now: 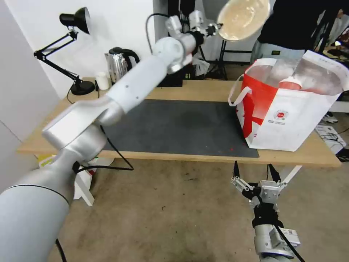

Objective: Pick up the trash from the table and place it into the takeout bag.

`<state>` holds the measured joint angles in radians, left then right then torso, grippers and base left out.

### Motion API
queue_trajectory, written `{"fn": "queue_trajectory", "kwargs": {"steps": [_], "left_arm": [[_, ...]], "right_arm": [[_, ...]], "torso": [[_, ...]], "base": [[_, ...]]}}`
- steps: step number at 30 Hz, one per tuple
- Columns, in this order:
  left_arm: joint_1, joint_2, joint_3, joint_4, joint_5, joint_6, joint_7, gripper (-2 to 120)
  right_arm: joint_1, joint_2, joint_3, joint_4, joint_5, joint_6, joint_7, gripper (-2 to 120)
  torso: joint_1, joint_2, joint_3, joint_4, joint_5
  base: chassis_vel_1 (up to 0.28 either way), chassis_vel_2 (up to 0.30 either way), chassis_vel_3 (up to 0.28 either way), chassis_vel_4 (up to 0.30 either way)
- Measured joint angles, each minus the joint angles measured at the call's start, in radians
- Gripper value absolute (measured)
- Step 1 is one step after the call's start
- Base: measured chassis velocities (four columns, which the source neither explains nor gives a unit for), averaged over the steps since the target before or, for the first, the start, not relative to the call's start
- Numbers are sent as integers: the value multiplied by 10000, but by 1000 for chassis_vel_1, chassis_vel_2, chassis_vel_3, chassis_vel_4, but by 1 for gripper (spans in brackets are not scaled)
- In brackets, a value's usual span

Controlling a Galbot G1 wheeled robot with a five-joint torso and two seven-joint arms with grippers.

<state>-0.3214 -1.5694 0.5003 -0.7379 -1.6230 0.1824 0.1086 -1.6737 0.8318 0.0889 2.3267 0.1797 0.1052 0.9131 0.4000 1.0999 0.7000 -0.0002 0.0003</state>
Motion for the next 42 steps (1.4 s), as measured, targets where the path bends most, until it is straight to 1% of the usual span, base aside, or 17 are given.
{"fn": "queue_trajectory", "kwargs": {"steps": [2, 6, 9, 10, 11, 12, 16, 17, 18, 22, 26, 35, 42], "left_arm": [[-38, -267, 65, 320, 192, -99, 11, 0], [33, -310, 319, 356, 252, -193, 23, 0], [155, -304, 448, 283, 325, -211, 35, 0], [190, -295, 500, 262, 350, -232, 106, 0], [231, -287, 576, 234, 366, -250, 304, 0], [231, -287, 576, 234, 366, -250, 304, 0], [308, -270, 920, 154, 409, -427, 1139, 0], [308, -270, 920, 154, 409, -427, 1139, 0], [323, -269, 1057, 130, 409, -476, 1303, 0], [387, -267, 1346, 101, 412, -651, 1431, 0], [456, -257, 1582, 66, 422, -705, 1658, 0], [553, -249, 1938, 80, 541, -681, 2390, 0], [633, -243, 2085, 116, 797, -618, 2385, 0]], "right_arm": [[0, 0, 0, 0, 0, 0, 0, 100], [0, -1, 0, 0, 0, 0, 1, 100], [0, 0, 0, 0, 0, 0, 0, 100], [0, -1, 0, 0, 0, 0, 0, 100], [0, -1, 0, -1, 0, 0, 0, 100], [0, -1, 0, -1, 0, 0, 0, 100], [0, 0, 0, 0, 0, 0, 0, 100], [0, 0, 0, 0, 0, 0, 0, 100], [-1, 0, 0, -1, 0, 0, 0, 100], [0, 0, 0, 0, 0, 0, 0, 100], [0, 0, 0, 0, 0, 0, 0, 100], [-1, 0, 0, 0, 0, 0, 0, 100], [0, 0, 0, 0, 0, 0, 0, 100]], "torso": [[-1, 0, 0, -3, 0], [-1, 0, 0, 5, -3], [-1, 0, 0, 4, -4], [0, 0, 0, 4, -4], [-1, 0, 0, 3, -4], [-1, 0, 0, 3, -4], [0, 0, 0, 4, -4], [0, 0, 0, 4, -4], [-1, 0, 0, 4, -4], [-1, 0, 0, 1, -3], [0, 0, 0, 3, -3], [-1, 1, -1, 2, -4], [0, 2, 0, 3, -4]], "base": [[0, 0, 0, 0], [0, 0, 0, 0], [0, 0, 0, 0], [0, 0, 0, 0], [0, 0, 0, 0], [0, 0, 0, 0], [0, 0, 0, 0], [0, 0, 0, 0], [0, 0, 0, 0], [0, 0, 0, 0], [0, 0, 0, 0], [0, 0, 0, 0], [0, 0, 0, 0]]}}
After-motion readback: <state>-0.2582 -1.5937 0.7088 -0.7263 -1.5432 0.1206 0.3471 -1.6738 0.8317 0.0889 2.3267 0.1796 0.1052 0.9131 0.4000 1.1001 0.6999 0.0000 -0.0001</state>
